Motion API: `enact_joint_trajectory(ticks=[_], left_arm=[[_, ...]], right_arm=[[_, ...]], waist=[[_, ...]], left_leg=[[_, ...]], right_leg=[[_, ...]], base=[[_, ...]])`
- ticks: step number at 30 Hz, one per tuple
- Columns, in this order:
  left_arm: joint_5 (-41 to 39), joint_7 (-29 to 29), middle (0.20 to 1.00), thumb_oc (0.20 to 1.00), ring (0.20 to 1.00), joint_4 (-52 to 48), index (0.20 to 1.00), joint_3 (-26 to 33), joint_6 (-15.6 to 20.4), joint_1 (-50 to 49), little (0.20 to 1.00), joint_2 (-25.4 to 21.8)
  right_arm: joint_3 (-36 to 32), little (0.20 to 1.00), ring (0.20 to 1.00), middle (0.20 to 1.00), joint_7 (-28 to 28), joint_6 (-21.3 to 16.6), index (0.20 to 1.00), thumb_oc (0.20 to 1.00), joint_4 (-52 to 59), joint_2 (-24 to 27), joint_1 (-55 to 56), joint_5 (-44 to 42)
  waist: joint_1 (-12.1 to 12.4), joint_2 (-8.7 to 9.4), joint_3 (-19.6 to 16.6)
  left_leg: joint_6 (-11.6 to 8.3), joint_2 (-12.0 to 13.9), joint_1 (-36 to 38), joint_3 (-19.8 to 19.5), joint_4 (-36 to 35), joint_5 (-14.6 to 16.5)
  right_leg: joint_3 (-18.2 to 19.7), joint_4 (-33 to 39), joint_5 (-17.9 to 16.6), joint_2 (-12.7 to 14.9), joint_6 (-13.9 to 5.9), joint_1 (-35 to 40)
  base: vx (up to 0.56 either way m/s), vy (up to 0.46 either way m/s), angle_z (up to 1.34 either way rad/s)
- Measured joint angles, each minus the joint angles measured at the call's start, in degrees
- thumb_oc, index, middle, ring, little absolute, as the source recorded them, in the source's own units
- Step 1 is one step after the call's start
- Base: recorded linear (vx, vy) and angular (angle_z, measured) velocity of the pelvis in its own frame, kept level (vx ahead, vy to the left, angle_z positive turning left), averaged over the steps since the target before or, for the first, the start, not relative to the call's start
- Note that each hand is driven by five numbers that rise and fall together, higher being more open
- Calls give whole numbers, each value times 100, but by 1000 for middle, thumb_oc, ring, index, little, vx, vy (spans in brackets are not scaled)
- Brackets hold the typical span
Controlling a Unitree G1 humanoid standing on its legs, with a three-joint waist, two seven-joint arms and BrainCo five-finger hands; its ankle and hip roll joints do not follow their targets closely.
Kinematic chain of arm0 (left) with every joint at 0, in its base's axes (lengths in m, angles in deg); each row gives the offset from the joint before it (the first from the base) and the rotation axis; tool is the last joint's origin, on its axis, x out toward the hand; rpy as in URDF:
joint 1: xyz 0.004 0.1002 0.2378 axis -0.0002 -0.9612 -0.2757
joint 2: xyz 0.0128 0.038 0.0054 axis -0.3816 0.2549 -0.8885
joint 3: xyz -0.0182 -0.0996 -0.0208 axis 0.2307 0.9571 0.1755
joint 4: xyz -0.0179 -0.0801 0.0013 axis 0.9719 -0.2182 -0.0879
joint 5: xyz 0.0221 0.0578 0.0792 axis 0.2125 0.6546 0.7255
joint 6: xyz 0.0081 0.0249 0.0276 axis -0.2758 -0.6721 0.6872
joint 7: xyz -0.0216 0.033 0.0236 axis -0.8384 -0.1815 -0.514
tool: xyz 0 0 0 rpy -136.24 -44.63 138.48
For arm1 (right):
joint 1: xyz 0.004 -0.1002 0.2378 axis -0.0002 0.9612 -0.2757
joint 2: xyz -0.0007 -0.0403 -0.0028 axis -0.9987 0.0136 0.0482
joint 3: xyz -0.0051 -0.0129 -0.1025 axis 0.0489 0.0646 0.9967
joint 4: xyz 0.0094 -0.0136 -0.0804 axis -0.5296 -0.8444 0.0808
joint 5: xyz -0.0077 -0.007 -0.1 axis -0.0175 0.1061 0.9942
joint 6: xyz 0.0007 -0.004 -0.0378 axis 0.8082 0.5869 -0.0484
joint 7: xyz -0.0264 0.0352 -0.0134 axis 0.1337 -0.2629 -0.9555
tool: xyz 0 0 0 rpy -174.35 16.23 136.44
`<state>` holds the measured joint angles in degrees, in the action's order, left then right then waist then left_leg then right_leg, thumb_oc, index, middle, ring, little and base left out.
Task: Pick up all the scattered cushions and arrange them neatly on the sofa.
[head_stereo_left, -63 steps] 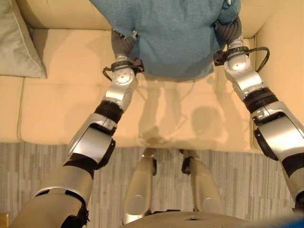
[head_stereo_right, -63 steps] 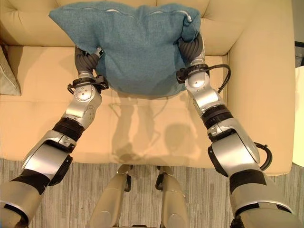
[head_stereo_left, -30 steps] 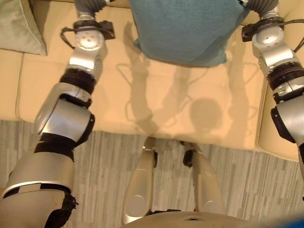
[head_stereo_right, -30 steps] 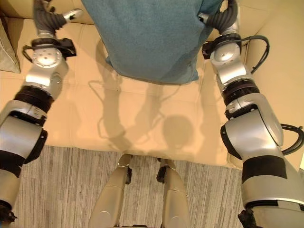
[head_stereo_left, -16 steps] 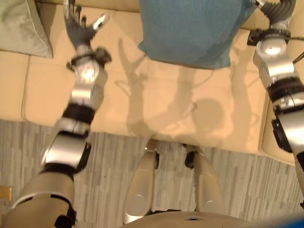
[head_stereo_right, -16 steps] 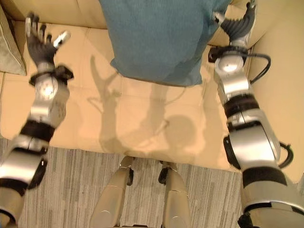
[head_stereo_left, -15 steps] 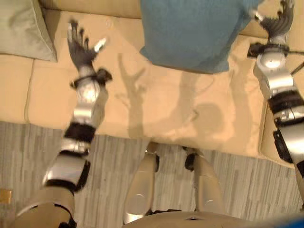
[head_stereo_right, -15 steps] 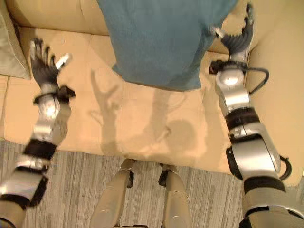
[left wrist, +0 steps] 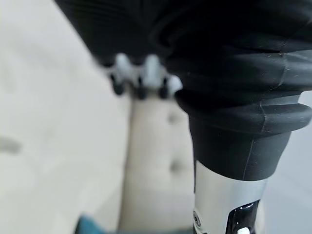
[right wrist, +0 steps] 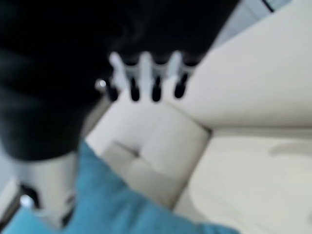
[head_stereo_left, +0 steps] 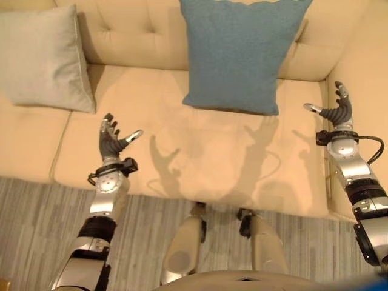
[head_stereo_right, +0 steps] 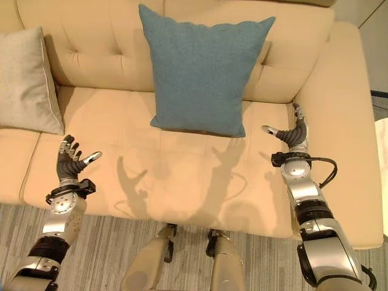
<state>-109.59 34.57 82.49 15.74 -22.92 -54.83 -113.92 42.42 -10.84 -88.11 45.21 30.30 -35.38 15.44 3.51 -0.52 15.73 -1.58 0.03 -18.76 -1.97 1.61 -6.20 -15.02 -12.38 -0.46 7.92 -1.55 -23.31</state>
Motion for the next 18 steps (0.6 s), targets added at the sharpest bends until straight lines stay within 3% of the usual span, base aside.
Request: enact_joint_trajectory(ticks=[3,6,10,14,18], left_arm=[[49,-181,1000,1000,1000,318,1000,-112,-70,-182,1000,118],[267,-462,1000,1000,1000,1024,1000,-38,-245,-857,1000,460],[483,-695,1000,1000,1000,1807,1000,7,-468,-1298,1000,688],[967,-912,1000,1000,1000,2905,1000,10,-628,-1739,1000,840],[2023,-1017,1000,1000,1000,3969,1000,-104,-824,-1717,1000,921]], right_arm=[[164,1000,1000,1000,235,16,1000,1000,-184,-78,217,74],[221,1000,1000,1000,569,41,1000,1000,-620,-660,895,156],[510,1000,1000,1000,905,116,1000,1000,-974,-742,1471,444],[649,1000,1000,1000,1207,117,1000,1000,-1399,-1009,2125,832],[756,1000,1000,1000,1479,131,1000,1000,-1812,-1199,2636,1196]], waist=[[-55,-1,-106],[-109,20,-366],[-108,16,-630],[-146,46,-977],[-139,50,-1137]], left_leg=[[-6,31,222,-4,-78,15],[-27,114,821,64,-290,97],[-34,158,1151,132,-359,174],[-75,232,1463,146,-369,297],[-106,302,1724,123,-371,358]], right_leg=[[-9,93,22,-41,-27,224],[4,471,18,-166,-39,866],[16,740,3,-249,-67,1259],[21,949,7,-341,-66,1644],[-11,1024,26,-427,-37,1983]], base=[[43,-12,-2],[47,-15,-10],[48,-38,-8],[37,-79,-3],[-16,-102,3]])
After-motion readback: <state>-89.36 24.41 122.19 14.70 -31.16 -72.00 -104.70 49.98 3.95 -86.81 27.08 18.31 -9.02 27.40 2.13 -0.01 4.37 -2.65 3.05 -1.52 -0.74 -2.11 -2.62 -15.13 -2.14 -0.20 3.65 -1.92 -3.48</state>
